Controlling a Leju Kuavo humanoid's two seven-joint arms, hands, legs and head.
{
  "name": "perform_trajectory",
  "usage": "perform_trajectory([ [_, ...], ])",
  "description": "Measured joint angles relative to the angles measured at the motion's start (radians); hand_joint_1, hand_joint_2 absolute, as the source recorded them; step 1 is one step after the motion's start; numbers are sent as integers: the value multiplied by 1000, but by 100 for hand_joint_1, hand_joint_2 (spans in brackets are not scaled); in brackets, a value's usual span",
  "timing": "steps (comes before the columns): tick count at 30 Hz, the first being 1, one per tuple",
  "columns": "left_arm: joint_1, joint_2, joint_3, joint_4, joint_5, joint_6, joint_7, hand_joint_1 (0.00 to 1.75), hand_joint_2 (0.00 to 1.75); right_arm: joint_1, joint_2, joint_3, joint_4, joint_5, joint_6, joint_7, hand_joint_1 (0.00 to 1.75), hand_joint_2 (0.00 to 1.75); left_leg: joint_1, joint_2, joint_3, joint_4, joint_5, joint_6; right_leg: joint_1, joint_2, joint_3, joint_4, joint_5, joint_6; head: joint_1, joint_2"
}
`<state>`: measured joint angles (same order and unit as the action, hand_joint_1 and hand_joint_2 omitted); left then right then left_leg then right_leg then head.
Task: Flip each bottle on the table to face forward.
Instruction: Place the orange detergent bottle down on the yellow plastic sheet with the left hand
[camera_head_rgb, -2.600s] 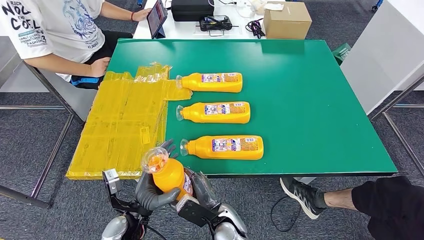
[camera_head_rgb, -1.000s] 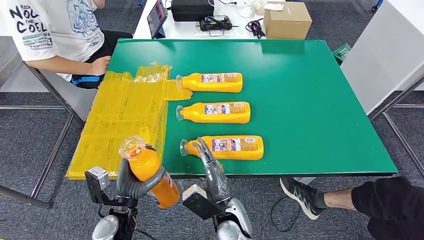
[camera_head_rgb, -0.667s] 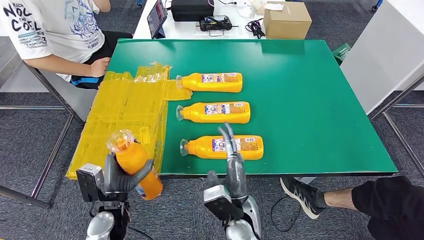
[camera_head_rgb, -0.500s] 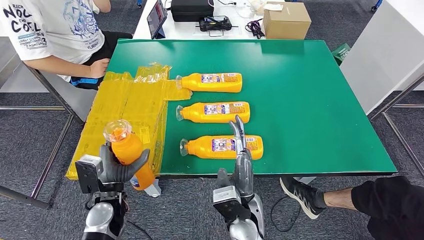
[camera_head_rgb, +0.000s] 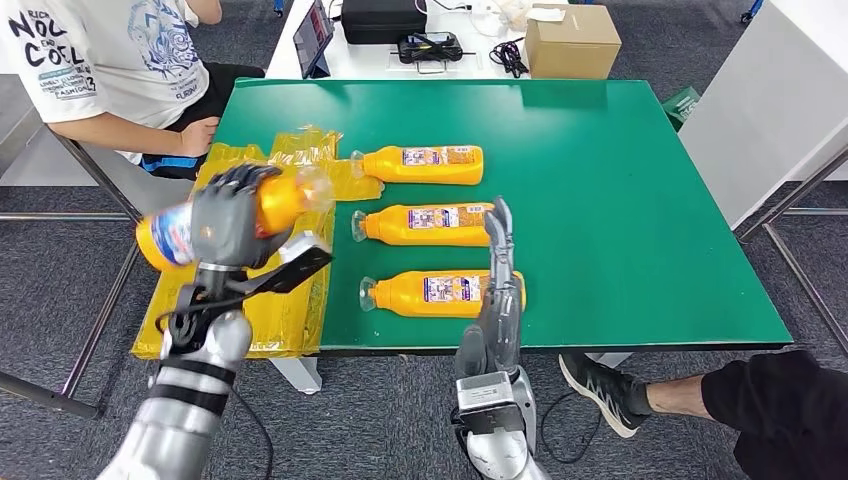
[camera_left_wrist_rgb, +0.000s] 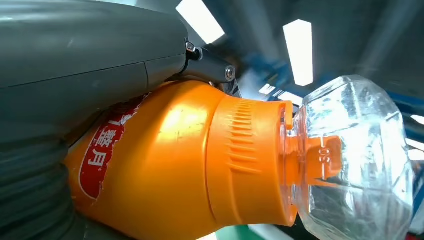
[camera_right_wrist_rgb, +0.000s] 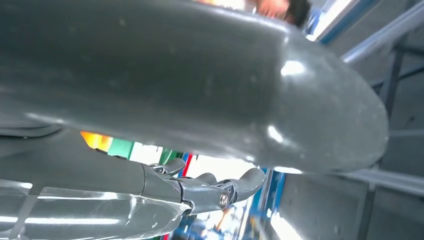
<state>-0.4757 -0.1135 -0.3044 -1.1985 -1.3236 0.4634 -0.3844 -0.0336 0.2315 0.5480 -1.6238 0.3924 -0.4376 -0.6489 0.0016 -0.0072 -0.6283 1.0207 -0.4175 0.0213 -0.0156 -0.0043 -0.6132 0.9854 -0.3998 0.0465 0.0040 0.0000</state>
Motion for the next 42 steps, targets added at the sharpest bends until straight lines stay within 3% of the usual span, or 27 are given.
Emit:
perform_trajectory([
  [3, -98, 49, -75, 118, -153, -1, 3, 175, 175, -13, 0, 20, 0, -13, 46, 4, 0, 0, 0, 1, 0, 0, 1, 0, 0, 0, 0, 0, 0, 0, 0, 0],
  [7, -185, 105, -168, 266, -217, -2, -12, 175, 175, -19, -1, 42, 14, -20, 83, -5, 0, 0, 0, 3, 0, 0, 0, 0, 0, 0, 0, 1, 0, 0, 0, 0],
  [17, -269, 172, -281, 473, -192, -97, -34, 175, 175, -19, -1, 65, 55, -27, 130, -10, 0, 0, 0, 2, -1, 0, 0, 0, 0, 0, -1, 0, 0, 0, 0, 0],
  [27, -300, 187, -281, 638, 20, -307, -83, 175, 175, -20, -1, 82, 87, -17, 145, 4, 0, 0, 0, 2, -1, 0, 0, 0, 0, 0, -1, 1, 0, 0, 0, 0],
  [30, -311, 190, -275, 671, 37, -330, -86, 175, 175, -20, -1, 85, 97, -17, 146, 7, 0, 0, 0, 2, -1, 0, 0, 0, 0, 0, -1, 1, 0, 0, 0, 0],
  [38, -337, 195, -237, 748, 136, -506, -61, 175, 175, -30, 0, 98, 129, -18, 154, 14, 0, 0, 0, 2, -1, 0, 0, 0, 0, 0, -1, 1, 0, 0, 0, 0],
  [42, -347, 203, -230, 779, 143, -544, -47, 175, 175, -36, 0, 105, 148, -19, 154, 15, 0, 0, 0, 1, -1, 0, 1, 0, 0, 0, -1, 1, 0, 0, 0, 0],
])
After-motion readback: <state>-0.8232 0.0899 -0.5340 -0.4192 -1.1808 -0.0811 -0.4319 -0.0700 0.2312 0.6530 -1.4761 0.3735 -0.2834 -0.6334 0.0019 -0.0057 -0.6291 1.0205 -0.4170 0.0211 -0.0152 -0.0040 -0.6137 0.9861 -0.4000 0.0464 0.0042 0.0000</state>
